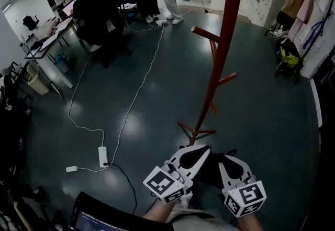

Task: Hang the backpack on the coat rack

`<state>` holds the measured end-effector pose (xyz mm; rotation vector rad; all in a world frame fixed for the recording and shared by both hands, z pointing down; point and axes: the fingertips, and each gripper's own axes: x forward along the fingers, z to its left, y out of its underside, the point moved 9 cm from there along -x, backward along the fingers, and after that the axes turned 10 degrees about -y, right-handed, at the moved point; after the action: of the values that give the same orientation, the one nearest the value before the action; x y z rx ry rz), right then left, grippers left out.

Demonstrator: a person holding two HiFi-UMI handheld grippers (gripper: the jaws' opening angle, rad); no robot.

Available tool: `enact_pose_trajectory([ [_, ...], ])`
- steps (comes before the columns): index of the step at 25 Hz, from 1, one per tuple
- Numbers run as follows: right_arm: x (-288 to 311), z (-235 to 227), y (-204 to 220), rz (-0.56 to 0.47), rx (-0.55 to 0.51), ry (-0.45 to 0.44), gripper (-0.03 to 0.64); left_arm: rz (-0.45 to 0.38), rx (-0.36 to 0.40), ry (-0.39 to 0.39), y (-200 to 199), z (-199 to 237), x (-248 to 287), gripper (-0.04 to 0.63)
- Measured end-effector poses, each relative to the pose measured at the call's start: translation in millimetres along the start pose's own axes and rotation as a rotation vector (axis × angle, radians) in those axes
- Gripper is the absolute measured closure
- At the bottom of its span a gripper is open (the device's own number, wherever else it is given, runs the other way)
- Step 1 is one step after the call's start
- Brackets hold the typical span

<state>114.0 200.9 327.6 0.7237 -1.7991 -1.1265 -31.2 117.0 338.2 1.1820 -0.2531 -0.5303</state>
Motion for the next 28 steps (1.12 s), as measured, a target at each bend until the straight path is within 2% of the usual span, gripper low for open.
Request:
enact_pose_trajectory([
  [7,42,-40,-27,-0.026,-0.01,0.043,0.578,0.016,-0.014,0.009,3,34,38,0.586],
  [15,87,-98,-54,-0.02,-0.004,0.042,0.578,0.026,-0.063,-0.044,3,64,88,0.586],
  [25,120,-143,-61,0.059,-0.06,0.017,0.578,0.04,-0.122,-0.111,21,88,128,0.585],
  [28,131,-151,-54,0.088,-0.077,0.006,0.578,0.04,-0.127,-0.144,37,99,129,0.585],
])
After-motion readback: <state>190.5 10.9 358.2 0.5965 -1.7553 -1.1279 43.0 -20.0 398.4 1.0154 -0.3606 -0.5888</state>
